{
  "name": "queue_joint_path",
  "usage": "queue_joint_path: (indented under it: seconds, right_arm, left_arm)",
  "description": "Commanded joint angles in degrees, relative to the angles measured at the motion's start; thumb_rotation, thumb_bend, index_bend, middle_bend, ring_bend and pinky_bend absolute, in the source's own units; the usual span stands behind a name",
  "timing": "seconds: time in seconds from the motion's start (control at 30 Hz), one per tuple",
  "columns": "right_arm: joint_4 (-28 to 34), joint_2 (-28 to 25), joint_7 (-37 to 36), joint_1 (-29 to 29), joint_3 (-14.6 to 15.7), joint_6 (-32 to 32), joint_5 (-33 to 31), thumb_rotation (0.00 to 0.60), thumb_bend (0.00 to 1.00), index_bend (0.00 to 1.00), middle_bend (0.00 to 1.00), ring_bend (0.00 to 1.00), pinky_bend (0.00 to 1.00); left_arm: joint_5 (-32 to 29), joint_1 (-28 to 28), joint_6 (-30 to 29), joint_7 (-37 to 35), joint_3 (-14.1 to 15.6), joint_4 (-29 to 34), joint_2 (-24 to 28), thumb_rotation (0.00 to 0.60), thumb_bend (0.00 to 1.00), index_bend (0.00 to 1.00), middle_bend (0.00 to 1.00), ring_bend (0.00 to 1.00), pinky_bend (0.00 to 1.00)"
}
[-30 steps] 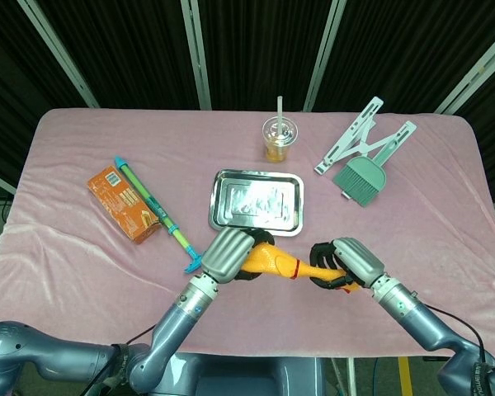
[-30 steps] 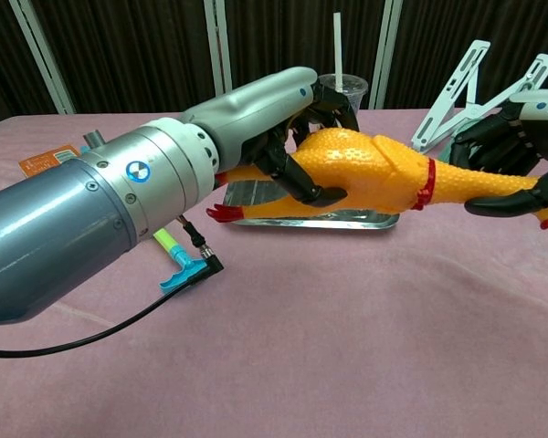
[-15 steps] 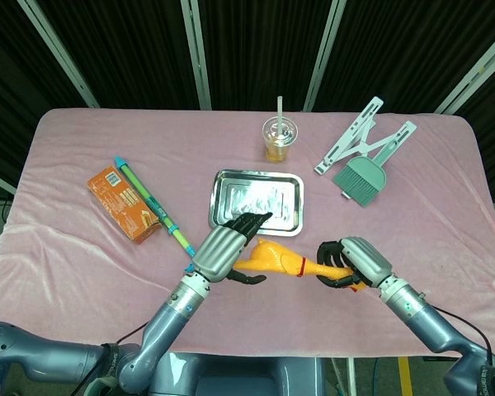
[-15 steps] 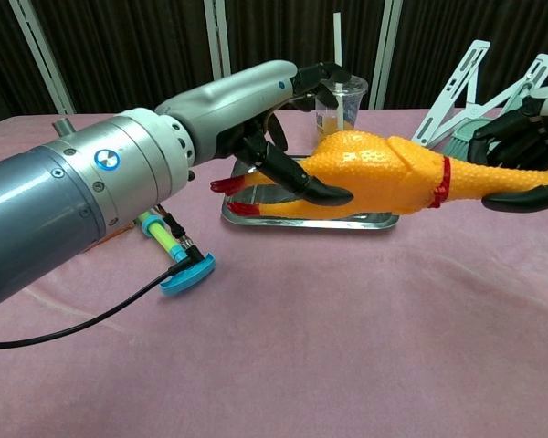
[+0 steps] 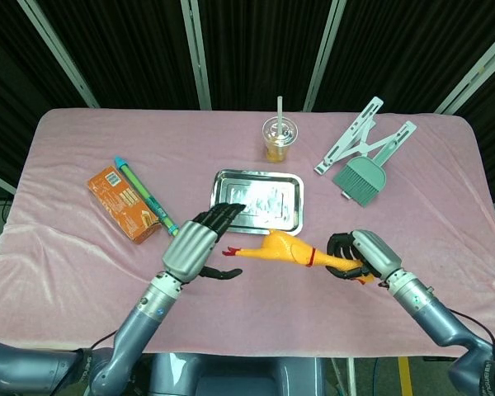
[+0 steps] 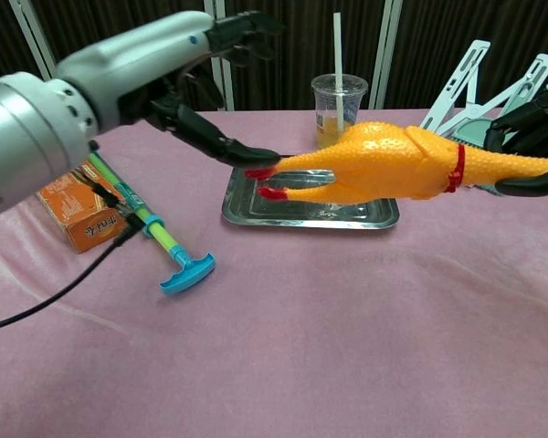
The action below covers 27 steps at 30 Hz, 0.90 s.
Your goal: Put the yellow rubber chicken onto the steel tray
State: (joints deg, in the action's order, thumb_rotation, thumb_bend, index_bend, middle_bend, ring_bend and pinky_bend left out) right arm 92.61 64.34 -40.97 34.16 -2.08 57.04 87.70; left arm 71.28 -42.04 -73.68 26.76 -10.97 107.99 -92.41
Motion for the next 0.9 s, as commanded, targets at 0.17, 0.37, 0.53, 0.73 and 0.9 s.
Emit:
queue_joint_path:
  seconds: [0.17,0.37,0.53,0.73,0.9]
  right_arm:
    - [-5.6,3.4,-2.9,2.7,-2.5,-3.9,-2.9,0.6,0.44,0.93,0.73,0.75,0.86]
    - [-11.3,8.1,-5.3,6.9,-5.3,-9.4,-5.7,0.6,0.44,0.93,0.73,0.75,0.86]
    - [-15.3,11.8,-5.7,10.3,-6.8,-13.4,-6.8,0.6,0.44,0.93,0.73,0.75,0.86]
    - [-21.7,17.0,-5.4,14.5,-8.8,-18.4,-9.0,0.6,0.44,0.93,0.73,0.75,0.86]
    - [-26.9,20.7,-4.7,17.2,-9.7,-21.7,-10.5,0.6,0.44,0.93,0.72,0.75,0.86]
  left_arm:
    - [7.2,7.1,-5.6,-4.7,5.8,4.7,9.4,0.458,0.0,0.07,0.14,0.1,0.29]
    - [10.8,12.2,-9.1,-6.9,9.8,6.8,16.6,0.458,0.0,0.09,0.14,0.1,0.29]
    - [10.6,14.5,-10.0,-8.2,10.7,7.8,20.2,0.462,0.0,0.09,0.14,0.1,0.29]
    - [9.1,16.6,-10.5,-9.9,10.0,7.8,22.7,0.46,0.0,0.1,0.14,0.1,0.29]
    - [7.5,17.2,-9.3,-10.3,9.4,7.5,23.3,0.464,0.0,0.1,0.14,0.1,0.29]
